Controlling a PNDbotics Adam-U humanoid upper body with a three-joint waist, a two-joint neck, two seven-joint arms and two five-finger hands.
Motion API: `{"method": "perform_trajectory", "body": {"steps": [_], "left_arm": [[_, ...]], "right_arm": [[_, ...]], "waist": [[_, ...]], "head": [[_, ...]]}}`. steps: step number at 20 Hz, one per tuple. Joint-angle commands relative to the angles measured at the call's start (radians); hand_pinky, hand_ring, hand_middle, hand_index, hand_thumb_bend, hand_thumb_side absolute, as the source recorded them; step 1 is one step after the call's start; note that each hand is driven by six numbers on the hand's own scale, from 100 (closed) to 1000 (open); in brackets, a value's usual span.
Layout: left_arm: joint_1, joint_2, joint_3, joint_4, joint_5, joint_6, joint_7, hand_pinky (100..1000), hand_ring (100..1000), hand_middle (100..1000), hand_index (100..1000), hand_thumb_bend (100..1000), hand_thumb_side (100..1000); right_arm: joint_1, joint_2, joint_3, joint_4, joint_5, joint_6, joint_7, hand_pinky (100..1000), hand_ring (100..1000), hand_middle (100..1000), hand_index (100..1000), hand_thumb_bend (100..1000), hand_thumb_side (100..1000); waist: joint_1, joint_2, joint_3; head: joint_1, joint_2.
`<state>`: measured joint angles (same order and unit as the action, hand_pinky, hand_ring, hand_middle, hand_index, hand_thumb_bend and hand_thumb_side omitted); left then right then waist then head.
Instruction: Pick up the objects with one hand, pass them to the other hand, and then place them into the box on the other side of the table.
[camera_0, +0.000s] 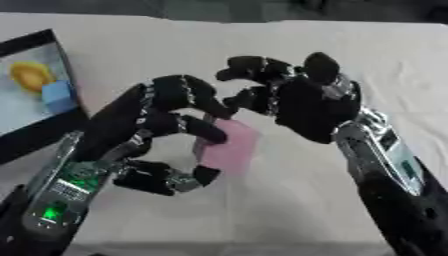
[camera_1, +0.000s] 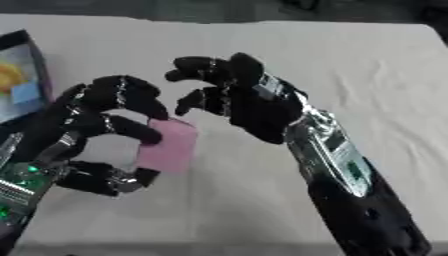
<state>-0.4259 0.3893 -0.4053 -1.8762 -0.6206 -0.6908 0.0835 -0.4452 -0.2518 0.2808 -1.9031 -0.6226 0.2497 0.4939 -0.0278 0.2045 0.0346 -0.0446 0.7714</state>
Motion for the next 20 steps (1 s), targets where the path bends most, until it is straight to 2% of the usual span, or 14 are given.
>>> {"method": "perform_trajectory", "body": {"steps": [1,4,5,8,9,10,12,14,18,20], "left_arm": [[0.028,0.062,0.063,0.004,-0.087,0.035,0.064,724,632,276,675,245,100],[0.08,0.107,0.138,0.034,-0.167,0.099,0.14,719,632,278,677,267,100],[0.091,0.122,0.172,0.046,-0.184,0.137,0.168,710,630,280,677,309,100],[0.103,0.177,0.283,0.087,-0.23,0.306,0.253,699,628,283,676,356,100],[0.104,0.196,0.313,0.108,-0.244,0.361,0.273,684,629,292,681,424,100],[0.102,0.218,0.341,0.134,-0.262,0.413,0.286,676,627,293,681,447,100],[0.097,0.263,0.384,0.193,-0.304,0.496,0.307,646,622,303,687,547,100],[0.089,0.305,0.418,0.268,-0.344,0.567,0.323,631,618,307,689,591,100],[0.063,0.37,0.459,0.454,-0.395,0.683,0.341,617,617,340,693,623,100],[0.053,0.39,0.467,0.55,-0.419,0.724,0.322,631,646,405,715,583,100]], "right_arm": [[0.004,-0.024,-0.049,-0.068,-0.017,-0.053,0.07,952,645,845,886,577,635],[0.033,-0.031,-0.112,-0.092,-0.018,-0.113,0.102,950,642,840,889,555,619],[0.044,-0.032,-0.133,-0.092,-0.009,-0.129,0.101,950,639,838,888,548,614],[0.071,-0.024,-0.175,-0.063,0.032,-0.155,0.086,949,632,831,883,541,603],[0.079,-0.021,-0.181,-0.051,0.045,-0.159,0.085,949,630,829,882,540,601],[0.087,-0.019,-0.184,-0.041,0.058,-0.162,0.086,949,629,828,881,540,600],[0.101,-0.013,-0.186,-0.026,0.077,-0.165,0.093,949,627,826,881,539,599],[0.111,-0.005,-0.187,-0.012,0.094,-0.166,0.101,949,625,824,880,538,597],[0.127,0.007,-0.185,0.007,0.119,-0.171,0.115,949,621,820,879,539,594],[0.133,0.013,-0.183,0.014,0.127,-0.171,0.121,949,620,818,878,541,590]], "waist": [[0.003,-0.024,-0.004],[0.006,-0.03,-0.015],[0.007,-0.032,-0.018],[0.014,-0.036,-0.026],[0.017,-0.038,-0.029],[0.02,-0.04,-0.031],[0.024,-0.042,-0.034],[0.025,-0.043,-0.039],[0.022,-0.045,-0.054],[0.02,-0.045,-0.064]], "head": [[0.025,-0.001],[0.063,-0.001],[0.083,-0.001],[0.191,-0.001],[0.231,-0.001],[0.271,-0.001],[0.316,-0.003],[0.327,-0.003],[0.304,-0.013],[0.295,-0.015]]}}
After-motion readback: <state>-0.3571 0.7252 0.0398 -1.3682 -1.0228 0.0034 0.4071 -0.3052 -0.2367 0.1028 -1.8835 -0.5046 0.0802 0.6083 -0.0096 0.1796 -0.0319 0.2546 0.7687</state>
